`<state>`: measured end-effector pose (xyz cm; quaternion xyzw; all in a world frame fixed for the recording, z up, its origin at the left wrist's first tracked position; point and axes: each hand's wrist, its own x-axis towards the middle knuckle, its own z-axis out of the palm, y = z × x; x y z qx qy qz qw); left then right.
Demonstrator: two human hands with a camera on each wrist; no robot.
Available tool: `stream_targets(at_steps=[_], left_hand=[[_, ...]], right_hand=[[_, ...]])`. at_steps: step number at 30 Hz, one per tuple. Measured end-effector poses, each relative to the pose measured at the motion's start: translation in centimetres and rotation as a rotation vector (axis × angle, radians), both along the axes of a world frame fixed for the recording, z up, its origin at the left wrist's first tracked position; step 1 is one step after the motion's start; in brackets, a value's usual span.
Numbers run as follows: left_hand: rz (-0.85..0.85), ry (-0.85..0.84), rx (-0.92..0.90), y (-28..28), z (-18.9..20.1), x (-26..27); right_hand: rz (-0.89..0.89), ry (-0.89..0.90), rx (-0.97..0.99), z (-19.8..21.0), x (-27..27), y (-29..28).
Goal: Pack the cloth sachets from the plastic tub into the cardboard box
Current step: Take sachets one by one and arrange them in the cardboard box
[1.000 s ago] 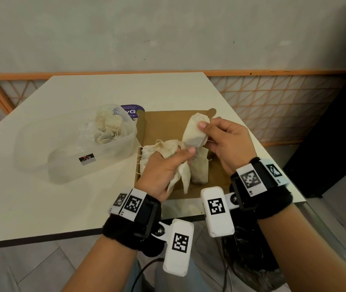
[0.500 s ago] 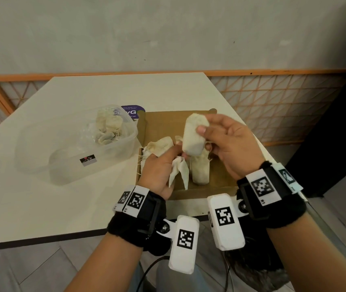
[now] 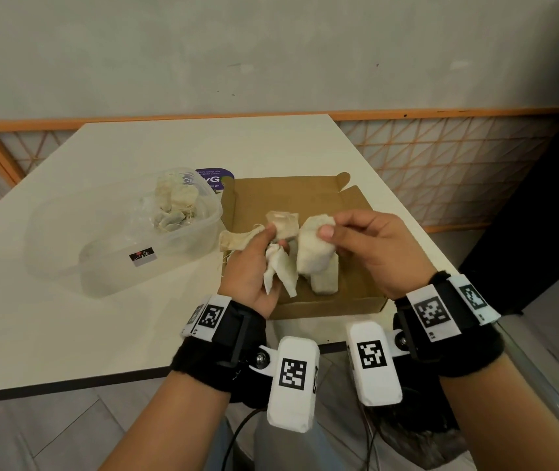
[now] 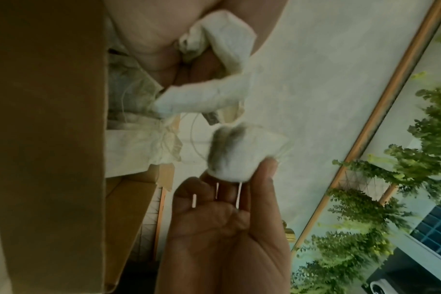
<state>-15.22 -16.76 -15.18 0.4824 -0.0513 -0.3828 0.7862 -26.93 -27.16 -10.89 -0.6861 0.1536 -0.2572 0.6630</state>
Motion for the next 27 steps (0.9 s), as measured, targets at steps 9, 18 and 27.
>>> stream_targets(at_steps=[9,18,27], left_hand=[[-0.005,-0.257,-0.082,0.3,0.9,-1.6],[-0.018,-0.287,-0.118,0.3,0.9,-2.1],[-0.193,-0.174,-0.063,0.8,1.5,-1.6]], right_hand=[[-0.103,0.015,-0.004,-0.7,1.5,0.5],[-0.295,-0.042,0.071,-0.3,2.2,0.7],[-0.245,-0.075,0.011,0.0,2.3,0.7]])
